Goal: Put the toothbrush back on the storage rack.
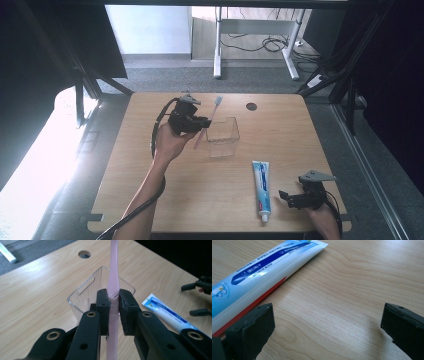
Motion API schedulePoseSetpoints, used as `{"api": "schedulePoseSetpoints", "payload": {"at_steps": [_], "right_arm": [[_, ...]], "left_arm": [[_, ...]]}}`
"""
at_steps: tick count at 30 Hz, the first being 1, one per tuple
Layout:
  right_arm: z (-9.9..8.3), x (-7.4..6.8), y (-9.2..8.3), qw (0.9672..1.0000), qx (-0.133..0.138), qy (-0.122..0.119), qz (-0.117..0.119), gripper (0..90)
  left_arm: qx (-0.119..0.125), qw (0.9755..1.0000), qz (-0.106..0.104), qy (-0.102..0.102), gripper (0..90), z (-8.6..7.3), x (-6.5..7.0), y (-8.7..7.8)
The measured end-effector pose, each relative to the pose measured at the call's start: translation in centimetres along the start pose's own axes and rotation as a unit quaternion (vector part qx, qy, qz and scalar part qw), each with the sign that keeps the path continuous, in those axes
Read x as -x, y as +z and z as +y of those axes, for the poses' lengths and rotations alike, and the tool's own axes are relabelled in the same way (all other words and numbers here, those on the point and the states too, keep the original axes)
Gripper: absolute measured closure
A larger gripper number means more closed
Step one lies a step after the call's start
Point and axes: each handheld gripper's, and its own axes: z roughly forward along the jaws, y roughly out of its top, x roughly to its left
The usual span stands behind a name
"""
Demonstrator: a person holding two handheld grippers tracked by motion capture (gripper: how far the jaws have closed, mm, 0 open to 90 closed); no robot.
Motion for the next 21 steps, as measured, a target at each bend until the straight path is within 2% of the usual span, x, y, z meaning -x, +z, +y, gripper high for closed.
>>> {"api": "schedulePoseSetpoints", "payload": {"at_steps": [6,12,21], "right_arm": [[0.0,0.0,0.0,1.0000,-0.001,0.000,0.000,0.0],[0.0,0.0,0.0,1.0000,0.000,-0.001,0.002,0.0],[0.0,0.0,0.0,1.0000,0.000,0.000,0.003,0.0]], "left_arm": [[0.011,0.9999,-0.002,0.004,79.2,1.1,0.3,0.4],[0.024,0.9996,0.009,0.011,79.1,2.3,0.6,1.2],[0.035,0.9991,0.019,0.014,79.2,3.3,0.6,2.6]]}}
